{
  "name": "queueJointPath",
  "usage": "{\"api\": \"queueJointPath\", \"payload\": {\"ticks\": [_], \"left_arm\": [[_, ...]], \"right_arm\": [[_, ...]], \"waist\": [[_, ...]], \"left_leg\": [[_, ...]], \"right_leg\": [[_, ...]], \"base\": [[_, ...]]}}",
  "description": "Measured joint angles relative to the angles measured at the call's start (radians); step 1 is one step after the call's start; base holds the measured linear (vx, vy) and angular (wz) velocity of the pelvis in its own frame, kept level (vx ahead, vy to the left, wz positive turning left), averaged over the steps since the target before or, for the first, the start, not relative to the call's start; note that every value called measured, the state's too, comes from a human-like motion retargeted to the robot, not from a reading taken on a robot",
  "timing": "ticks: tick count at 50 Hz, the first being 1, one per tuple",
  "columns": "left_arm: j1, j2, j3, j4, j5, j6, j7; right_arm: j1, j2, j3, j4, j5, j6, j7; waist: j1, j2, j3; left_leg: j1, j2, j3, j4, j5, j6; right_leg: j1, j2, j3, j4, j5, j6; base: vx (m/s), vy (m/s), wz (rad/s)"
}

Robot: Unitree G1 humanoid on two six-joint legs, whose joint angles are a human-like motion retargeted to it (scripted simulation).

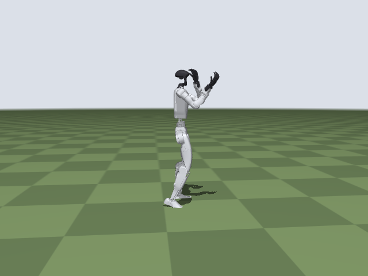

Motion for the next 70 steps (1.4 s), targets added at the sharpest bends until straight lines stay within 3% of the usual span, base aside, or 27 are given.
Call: {"api": "queueJointPath", "payload": {"ticks": [4,8,12,18,25,28,34,38,42,45,47,50,52,54,58,63,66,70], "left_arm": [[-0.003,0.007,-0.006,0.009,-0.007,0.015,0.019],[-0.015,0.008,-0.013,0.01,-0.009,0.027,0.027],[-0.024,0.003,-0.017,0.006,0.014,0.011,0.008],[-0.015,-0.001,-0.012,0.005,0.048,-0.014,-0.031],[-0.033,0.007,-0.01,0.009,0.034,0.018,0.008],[-0.032,0.004,-0.01,0.0,0.033,0.024,-0.016],[-0.009,-0.004,-0.005,-0.011,0.048,0.002,-0.076],[-0.003,-0.001,-0.003,0.0,0.04,0.007,-0.06],[-0.02,0.003,-0.004,0.013,0.014,0.026,-0.016],[-0.019,0.005,-0.003,0.017,0.027,0.019,-0.001],[-0.017,0.004,0.006,0.018,0.082,0.012,-0.025],[0.004,-0.001,0.027,0.022,0.23,0.004,-0.094],[0.014,0.0,0.037,0.022,0.287,-0.02,-0.107],[0.021,0.003,0.042,0.024,0.319,-0.033,-0.117],[0.021,0.005,0.041,0.034,0.348,-0.007,-0.157],[0.017,-0.005,0.037,0.031,0.337,0.072,-0.237],[0.023,-0.007,0.043,0.02,0.338,0.068,-0.232],[0.032,0.0,0.057,0.009,0.363,0.011,-0.179]], "right_arm": [[0.006,-0.041,-0.004,0.078,-0.099,0.05,-0.125],[-0.055,-0.068,0.005,0.187,-0.13,0.112,-0.181],[-0.086,-0.036,0.044,0.099,-0.115,0.086,-0.094],[-0.052,0.033,0.08,-0.116,-0.077,0.059,0.084],[-0.113,-0.044,0.028,0.137,-0.204,0.119,-0.173],[-0.121,-0.034,0.038,0.123,-0.14,0.123,-0.105],[-0.055,0.055,0.088,-0.119,0.032,0.106,0.204],[-0.044,0.046,0.07,-0.08,-0.015,0.104,0.146],[-0.11,-0.035,0.039,0.12,-0.17,0.132,-0.104],[-0.131,-0.103,0.059,0.196,-0.339,0.164,-0.206],[-0.138,-0.167,0.095,0.187,-0.649,0.266,-0.226],[-0.136,-0.299,0.136,0.152,-1.489,0.559,-0.131],[-0.126,-0.331,0.129,0.104,-1.782,0.584,-0.085],[-0.118,-0.342,0.115,0.077,-1.937,0.586,-0.053],[-0.125,-0.371,0.106,0.147,-2.114,0.675,0.051],[-0.187,-0.4,0.159,0.366,-2.087,0.804,0.246],[-0.197,-0.402,0.173,0.382,-2.07,0.799,0.235],[-0.169,-0.385,0.151,0.256,-2.132,0.714,0.11]], "waist": [[0.005,-0.02,0.001],[0.016,-0.052,0.007],[0.033,-0.074,0.011],[0.048,-0.079,-0.001],[0.047,-0.071,-0.015],[0.045,-0.065,-0.015],[0.031,-0.055,-0.016],[0.024,-0.051,-0.027],[0.023,-0.048,-0.03],[0.023,-0.048,-0.036],[0.024,-0.046,-0.037],[0.025,-0.046,-0.044],[0.024,-0.045,-0.05],[0.023,-0.045,-0.056],[0.027,-0.049,-0.061],[0.036,-0.052,-0.056],[0.038,-0.05,-0.054],[0.035,-0.045,-0.054]], "left_leg": [[0.016,-0.011,0.016,0.001,-0.014,-0.008],[0.033,-0.036,0.027,-0.001,-0.029,-0.009],[0.042,-0.053,0.032,0.0,-0.04,-0.002],[0.044,-0.054,0.025,-0.001,-0.045,0.007],[0.045,-0.047,0.001,-0.005,-0.041,0.004],[0.044,-0.044,-0.006,-0.004,-0.041,0.003],[0.045,-0.039,-0.016,-0.001,-0.043,0.006],[0.046,-0.035,-0.019,0.0,-0.044,0.009],[0.049,-0.03,-0.02,0.001,-0.045,0.009],[0.052,-0.028,-0.02,0.003,-0.048,0.008],[0.054,-0.028,-0.02,0.004,-0.049,0.008],[0.059,-0.03,-0.019,0.002,-0.05,0.01],[0.059,-0.03,-0.018,0.001,-0.051,0.01],[0.06,-0.028,-0.018,0.001,-0.052,0.009],[0.063,-0.028,-0.019,0.001,-0.053,0.014],[0.067,-0.026,-0.02,0.002,-0.054,0.019],[0.067,-0.025,-0.021,0.003,-0.054,0.016],[0.065,-0.026,-0.024,0.002,-0.054,0.012]], "right_leg": [[0.007,-0.04,-0.094,-0.157,-0.006,0.003],[0.032,-0.057,-0.136,-0.337,0.056,0.057],[0.051,-0.058,-0.134,-0.439,0.127,0.104],[0.075,-0.053,-0.137,-0.477,0.15,0.106],[0.093,-0.054,-0.174,-0.473,0.12,0.095],[0.097,-0.052,-0.185,-0.472,0.112,0.094],[0.104,-0.049,-0.199,-0.47,0.098,0.095],[0.106,-0.047,-0.204,-0.467,0.092,0.092],[0.11,-0.044,-0.207,-0.464,0.087,0.088],[0.115,-0.042,-0.209,-0.464,0.083,0.09],[0.116,-0.042,-0.209,-0.462,0.08,0.094],[0.116,-0.044,-0.206,-0.457,0.076,0.102],[0.116,-0.044,-0.206,-0.455,0.073,0.105],[0.115,-0.042,-0.205,-0.455,0.072,0.106],[0.116,-0.043,-0.205,-0.451,0.07,0.105],[0.12,-0.041,-0.206,-0.448,0.069,0.096],[0.122,-0.041,-0.207,-0.448,0.069,0.095],[0.122,-0.042,-0.211,-0.449,0.068,0.1]], "base": [[0.09,-0.01,-0.18],[0.09,-0.05,-0.13],[0.08,-0.08,-0.09],[0.08,-0.07,0.07],[0.07,-0.07,0.2],[0.06,-0.07,0.15],[0.05,-0.06,0.09],[0.0,0.0,0.0],[0.0,0.0,0.0],[0.0,0.0,0.0],[0.0,0.0,0.0],[0.0,0.0,0.0],[0.0,0.0,0.0],[0.0,0.0,0.0],[0.0,0.0,0.0],[0.0,0.0,0.0],[0.0,0.0,0.0],[0.0,0.0,0.0]]}}
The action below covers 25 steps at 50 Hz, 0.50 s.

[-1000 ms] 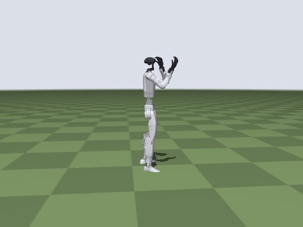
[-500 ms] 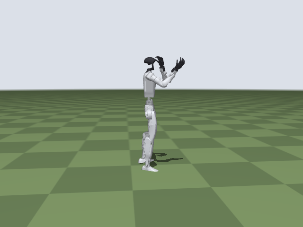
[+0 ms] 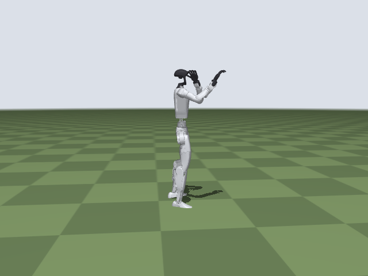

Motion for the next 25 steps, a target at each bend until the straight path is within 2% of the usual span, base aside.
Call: {"api": "queueJointPath", "payload": {"ticks": [3,6,9,11,15,21,25], "left_arm": [[0.005,0.005,0.002,0.004,0.016,-0.02,0.022],[0.004,0.007,-0.008,0.017,0.015,0.004,0.019],[-0.004,0.006,-0.017,0.031,0.0,0.053,-0.021],[-0.001,0.006,-0.019,0.038,-0.008,0.074,-0.048],[0.008,0.011,-0.013,0.039,-0.012,0.059,-0.042],[0.022,0.021,0.009,0.027,0.01,-0.019,-0.001],[0.021,0.027,0.012,0.03,0.033,-0.029,-0.004]], "right_arm": [[0.025,0.018,-0.018,-0.06,-0.057,-0.028,-0.028],[0.031,0.02,0.0,0.001,-0.056,0.023,0.004],[-0.002,0.014,0.056,0.146,0.023,0.089,0.091],[-0.016,0.018,0.081,0.214,0.077,0.102,0.149],[-0.01,0.024,0.08,0.198,0.103,0.064,0.125],[0.048,0.038,-0.017,-0.015,-0.028,-0.045,0.008],[0.061,0.022,-0.053,-0.029,-0.087,-0.047,0.021]], "waist": [[-0.001,0.0,-0.002],[0.001,-0.004,-0.003],[0.006,-0.004,0.001],[0.008,-0.003,0.002],[0.007,0.0,0.006],[-0.001,0.003,0.011],[-0.004,0.0,0.011]], "left_leg": [[-0.001,-0.001,-0.002,-0.001,0.0,0.0],[-0.002,-0.001,-0.003,-0.002,0.001,0.002],[-0.001,0.0,-0.003,-0.002,0.001,0.005],[-0.001,0.0,-0.003,-0.001,0.0,0.007],[-0.002,0.0,-0.002,-0.001,0.0,0.006],[-0.004,-0.003,0.0,-0.003,-0.001,0.001],[-0.005,-0.003,0.005,-0.002,-0.002,0.0]], "right_leg": [[0.0,-0.001,-0.002,0.0,0.0,0.001],[-0.001,-0.001,-0.004,-0.001,0.002,-0.002],[0.0,0.0,-0.004,0.0,0.004,-0.007],[0.001,0.0,-0.003,-0.002,0.006,-0.009],[0.0,0.001,-0.003,-0.004,0.008,-0.007],[-0.006,-0.001,0.0,-0.003,0.011,0.003],[-0.01,-0.001,0.006,-0.002,0.013,0.005]], "base": [[0.0,0.0,0.0],[0.0,0.0,0.0],[0.0,0.0,0.0],[0.0,0.0,0.0],[0.0,0.0,0.0],[0.0,0.0,0.0],[0.0,0.0,0.0]]}}
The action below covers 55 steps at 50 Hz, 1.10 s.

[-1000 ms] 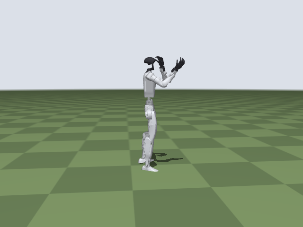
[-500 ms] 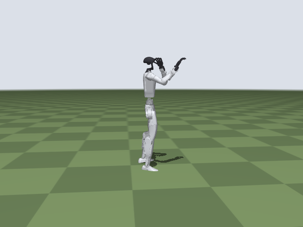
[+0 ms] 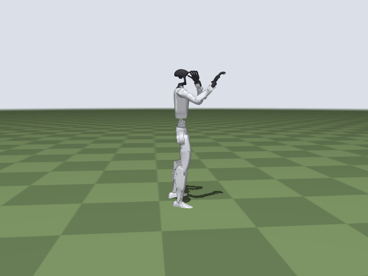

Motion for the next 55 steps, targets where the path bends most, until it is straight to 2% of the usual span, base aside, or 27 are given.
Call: {"api": "queueJointPath", "payload": {"ticks": [5,8,10,11,12,15,20,25,33,42,45,50,55], "left_arm": [[-0.01,-0.006,-0.014,0.006,-0.023,0.058,-0.014],[-0.015,-0.014,-0.017,0.0,-0.07,0.085,-0.011],[-0.028,-0.012,-0.021,-0.013,-0.173,0.077,0.041],[-0.04,-0.005,-0.029,-0.022,-0.278,0.039,0.104],[-0.047,-0.002,-0.035,-0.03,-0.35,0.013,0.144],[-0.032,-0.01,-0.038,-0.041,-0.355,0.012,0.116],[-0.025,-0.002,-0.032,-0.046,-0.349,0.015,0.089],[-0.033,0.005,-0.027,-0.043,-0.358,0.014,0.11],[-0.039,-0.006,-0.022,-0.058,-0.379,0.014,0.162],[-0.042,-0.006,-0.024,-0.068,-0.367,0.011,0.165],[-0.037,0.0,-0.023,-0.071,-0.361,0.009,0.167],[-0.022,0.024,-0.029,-0.078,-0.35,0.01,0.166],[-0.003,0.05,-0.046,-0.074,-0.316,-0.002,0.131]], "right_arm": [[-0.035,-0.023,0.043,0.154,0.093,0.108,0.063],[-0.057,0.008,0.055,0.178,0.264,0.136,0.049],[-0.042,0.124,0.013,0.063,0.806,0.01,-0.114],[-0.006,0.263,-0.008,-0.074,1.519,-0.316,-0.152],[0.023,0.364,-0.019,-0.183,2.023,-0.54,-0.155],[0.055,0.425,0.002,-0.322,2.193,-0.552,0.016],[0.073,0.441,0.005,-0.418,2.22,-0.522,0.117],[0.076,0.427,-0.015,-0.349,2.234,-0.548,0.048],[0.125,0.449,-0.038,-0.252,2.39,-0.596,-0.012],[0.167,0.43,-0.039,-0.247,2.361,-0.599,-0.016],[0.161,0.395,-0.054,-0.255,2.253,-0.599,-0.069],[0.05,0.276,-0.13,-0.284,1.836,-0.535,-0.299],[-0.157,0.023,-0.135,-0.216,1.282,-0.336,-0.473]], "waist": [[0.004,-0.005,0.004],[0.003,-0.004,0.011],[-0.003,0.0,0.024],[-0.009,0.004,0.031],[-0.013,0.006,0.037],[-0.018,0.004,0.035],[-0.028,-0.003,0.029],[-0.029,-0.01,0.024],[-0.018,-0.019,0.026],[-0.014,-0.026,0.042],[-0.013,-0.027,0.049],[-0.004,-0.027,0.058],[0.004,-0.034,0.046]], "left_leg": [[0.001,0.002,0.011,0.004,-0.002,0.004],[0.002,0.003,0.019,0.007,-0.003,0.007],[0.005,0.005,0.024,0.009,-0.004,0.008],[0.004,0.008,0.024,0.012,-0.005,0.006],[0.004,0.01,0.024,0.015,-0.006,0.004],[0.003,0.01,0.031,0.014,-0.007,0.008],[0.002,0.01,0.041,0.013,-0.008,0.011],[0.002,0.015,0.052,0.013,-0.008,0.009],[0.005,0.022,0.066,0.015,-0.01,0.006],[0.01,0.022,0.066,0.018,-0.012,0.008],[0.008,0.021,0.063,0.02,-0.013,0.009],[-0.005,0.025,0.06,0.023,-0.01,0.009],[-0.028,0.039,0.061,0.024,-0.005,-0.007]], "right_leg": [[-0.004,0.003,0.011,0.0,0.006,-0.003],[-0.005,0.005,0.02,-0.002,0.01,-0.003],[-0.003,0.008,0.023,-0.005,0.011,-0.007],[0.0,0.011,0.022,-0.008,0.011,-0.011],[0.001,0.013,0.022,-0.011,0.012,-0.012],[-0.003,0.015,0.029,-0.014,0.014,-0.01],[-0.01,0.018,0.038,-0.015,0.019,-0.003],[-0.014,0.024,0.046,-0.018,0.025,0.001],[-0.016,0.035,0.056,-0.022,0.031,0.001],[-0.011,0.034,0.059,-0.02,0.032,0.001],[-0.013,0.032,0.058,-0.017,0.032,0.001],[-0.026,0.035,0.058,-0.014,0.036,0.001],[-0.043,0.051,0.054,-0.024,0.046,0.001]], "base": [[0.0,0.0,0.0],[0.0,0.0,0.0],[0.0,0.0,0.0],[0.0,0.0,0.0],[0.0,0.0,0.0],[0.0,0.0,0.0],[0.0,0.0,0.0],[0.0,0.0,0.0],[0.0,0.0,0.0],[0.0,0.0,0.0],[0.0,0.0,0.0],[0.0,0.0,0.0],[0.0,0.0,0.0]]}}
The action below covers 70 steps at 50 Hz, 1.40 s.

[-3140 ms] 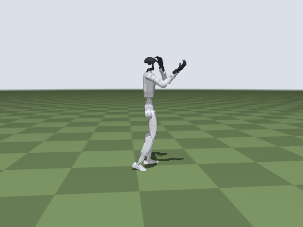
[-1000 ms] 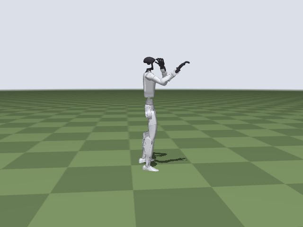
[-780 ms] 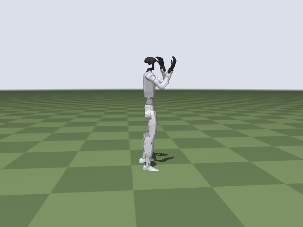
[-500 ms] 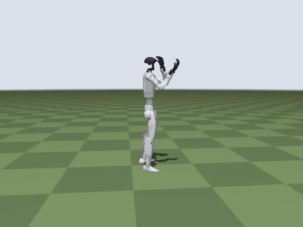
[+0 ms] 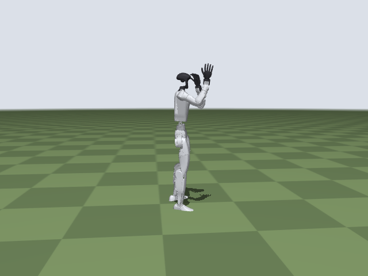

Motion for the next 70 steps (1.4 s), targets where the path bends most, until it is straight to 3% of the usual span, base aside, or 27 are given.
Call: {"api": "queueJointPath", "payload": {"ticks": [4,7,13,16,19,21,28,35,38,43,45,47,52,55,57,63,65,70], "left_arm": [[0.01,-0.012,0.003,0.012,0.052,-0.014,-0.014],[0.027,-0.04,0.019,0.017,0.083,-0.013,-0.013],[0.082,-0.091,0.052,0.023,0.117,-0.004,0.027],[0.11,-0.1,0.067,0.026,0.119,0.024,-0.011],[0.133,-0.084,0.079,0.02,0.109,0.059,-0.058],[0.149,-0.061,0.086,0.012,0.101,0.069,-0.071],[0.213,0.031,0.092,-0.023,0.093,0.033,-0.039],[0.249,0.032,0.079,-0.01,0.087,-0.005,-0.009],[0.252,0.016,0.067,-0.003,0.08,0.025,-0.058],[0.256,0.0,0.067,-0.025,0.077,0.119,-0.203],[0.259,-0.001,0.073,-0.039,0.079,0.131,-0.225],[0.258,0.0,0.081,-0.048,0.079,0.12,-0.206],[0.25,-0.004,0.097,-0.044,0.074,0.037,-0.092],[0.24,-0.014,0.089,-0.028,0.07,0.01,-0.061],[0.235,-0.023,0.077,-0.022,0.068,0.022,-0.079],[0.223,-0.02,0.064,-0.037,0.086,0.08,-0.163],[0.219,-0.011,0.067,-0.048,0.091,0.078,-0.151],[0.201,0.001,0.07,-0.05,0.11,0.034,-0.057]], "right_arm": [[-0.169,-0.251,0.147,0.159,-0.417,0.202,-0.017],[-0.272,-0.382,0.313,0.276,-0.608,0.288,0.054],[-0.358,-0.486,0.683,0.524,-0.793,0.321,0.15],[-0.318,-0.455,0.778,0.667,-0.763,0.296,0.307],[-0.232,-0.401,0.743,0.785,-0.673,0.292,0.47],[-0.17,-0.374,0.672,0.821,-0.618,0.305,0.491],[-0.019,-0.389,0.467,0.613,-0.625,0.295,0.273],[-0.062,-0.466,0.545,0.533,-0.772,0.289,0.158],[-0.077,-0.474,0.631,0.605,-0.752,0.289,0.302],[-0.067,-0.459,0.693,0.73,-0.652,0.326,0.766],[-0.05,-0.461,0.668,0.742,-0.641,0.34,0.827],[-0.032,-0.472,0.621,0.708,-0.638,0.346,0.756],[-0.002,-0.507,0.497,0.543,-0.658,0.3,0.367],[0.002,-0.52,0.473,0.513,-0.662,0.279,0.257],[0.008,-0.522,0.494,0.558,-0.624,0.284,0.297],[0.031,-0.494,0.586,0.752,-0.569,0.304,0.627],[0.054,-0.482,0.56,0.726,-0.553,0.306,0.589],[0.098,-0.469,0.432,0.48,-0.602,0.284,0.274]], "waist": [[0.005,-0.009,-0.013],[0.006,-0.013,-0.017],[0.01,-0.016,-0.017],[0.02,-0.011,-0.011],[0.039,-0.001,-0.007],[0.052,0.009,-0.006],[0.074,0.043,-0.009],[0.075,0.063,-0.023],[0.08,0.068,-0.026],[0.09,0.077,-0.023],[0.093,0.08,-0.023],[0.094,0.083,-0.023],[0.092,0.084,-0.029],[0.091,0.079,-0.032],[0.092,0.074,-0.034],[0.083,0.073,-0.037],[0.074,0.076,-0.038],[0.052,0.079,-0.042]], "left_leg": [[-0.018,0.013,-0.002,-0.002,0.007,-0.025],[-0.024,0.015,-0.009,-0.006,0.011,-0.04],[-0.015,0.001,-0.038,-0.011,0.011,-0.046],[-0.004,-0.008,-0.056,-0.01,0.008,-0.037],[0.004,-0.007,-0.068,-0.008,0.007,-0.028],[0.006,-0.006,-0.077,-0.007,0.007,-0.023],[0.006,-0.013,-0.114,-0.008,0.014,-0.017],[-0.009,-0.021,-0.157,-0.01,0.027,-0.028],[-0.015,-0.021,-0.173,-0.009,0.031,-0.031],[-0.023,-0.02,-0.197,-0.007,0.035,-0.03],[-0.026,-0.02,-0.204,-0.008,0.037,-0.03],[-0.029,-0.02,-0.21,-0.009,0.038,-0.03],[-0.036,-0.021,-0.22,-0.011,0.042,-0.035],[-0.038,-0.021,-0.222,-0.011,0.044,-0.038],[-0.039,-0.02,-0.221,-0.01,0.043,-0.039],[-0.037,-0.017,-0.213,-0.008,0.039,-0.039],[-0.036,-0.017,-0.21,-0.008,0.037,-0.038],[-0.032,-0.02,-0.198,-0.011,0.033,-0.032]], "right_leg": [[-0.009,0.014,-0.009,-0.015,0.008,0.0],[-0.007,0.016,-0.019,-0.023,0.008,0.0],[0.013,-0.006,-0.046,-0.011,-0.014,0.0],[0.025,-0.021,-0.059,0.01,-0.034,-0.002],[0.031,-0.026,-0.07,0.031,-0.051,-0.011],[0.034,-0.028,-0.078,0.042,-0.061,-0.014],[0.049,-0.042,-0.114,0.055,-0.083,-0.018],[0.063,-0.053,-0.155,0.05,-0.097,-0.035],[0.068,-0.055,-0.17,0.05,-0.102,-0.043],[0.075,-0.056,-0.192,0.052,-0.108,-0.051],[0.076,-0.056,-0.199,0.051,-0.109,-0.051],[0.077,-0.056,-0.206,0.051,-0.109,-0.048],[0.077,-0.057,-0.217,0.047,-0.109,-0.039],[0.077,-0.057,-0.22,0.045,-0.109,-0.038],[0.077,-0.056,-0.22,0.045,-0.109,-0.041],[0.075,-0.053,-0.213,0.047,-0.111,-0.05],[0.073,-0.053,-0.21,0.047,-0.111,-0.048],[0.069,-0.055,-0.199,0.044,-0.108,-0.038]], "base": [[0.0,0.0,0.0],[0.01,-0.01,0.13],[0.04,0.02,0.29],[0.05,0.02,0.31],[0.05,-0.03,0.21],[0.05,-0.04,0.21],[0.05,-0.03,0.27],[0.04,-0.02,0.34],[0.03,-0.03,0.31],[0.02,-0.03,0.25],[0.02,-0.03,0.19],[0.01,-0.01,0.09],[0.0,0.0,0.0],[0.0,0.0,0.0],[0.0,0.0,0.0],[0.0,0.0,0.0],[0.0,0.0,0.0],[0.0,0.0,0.0]]}}
